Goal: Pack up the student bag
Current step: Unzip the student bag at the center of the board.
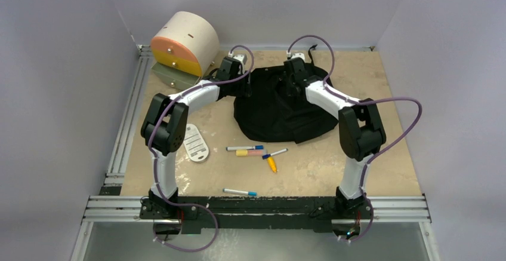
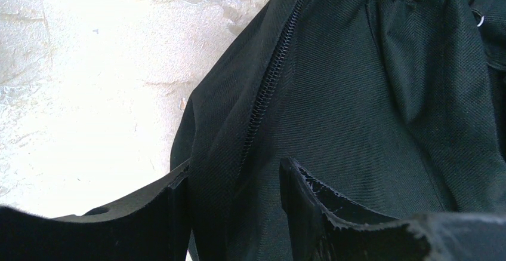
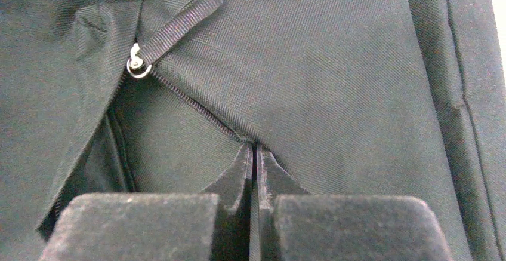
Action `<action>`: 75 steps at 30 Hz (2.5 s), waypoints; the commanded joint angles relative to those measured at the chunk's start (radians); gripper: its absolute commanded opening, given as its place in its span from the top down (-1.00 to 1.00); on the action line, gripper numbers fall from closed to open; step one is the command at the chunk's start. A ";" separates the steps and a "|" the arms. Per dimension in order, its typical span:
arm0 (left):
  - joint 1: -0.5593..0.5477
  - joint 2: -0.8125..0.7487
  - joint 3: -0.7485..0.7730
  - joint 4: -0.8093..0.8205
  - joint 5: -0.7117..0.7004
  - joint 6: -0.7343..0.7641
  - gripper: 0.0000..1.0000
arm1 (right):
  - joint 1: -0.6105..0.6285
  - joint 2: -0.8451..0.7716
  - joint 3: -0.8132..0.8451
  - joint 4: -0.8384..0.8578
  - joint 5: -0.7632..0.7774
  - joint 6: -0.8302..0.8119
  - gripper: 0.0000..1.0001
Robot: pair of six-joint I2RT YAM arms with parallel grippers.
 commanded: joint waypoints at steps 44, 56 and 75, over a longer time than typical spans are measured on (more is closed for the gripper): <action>-0.189 0.075 0.120 0.339 0.206 -0.176 0.57 | -0.070 -0.233 -0.021 0.014 -0.270 0.052 1.00; -0.189 0.160 0.146 0.319 0.245 -0.199 0.57 | -0.071 -0.234 -0.038 0.030 -0.322 0.065 1.00; -0.187 0.228 0.181 0.470 0.386 -0.377 0.02 | -0.084 -0.294 -0.117 0.086 -0.380 0.121 1.00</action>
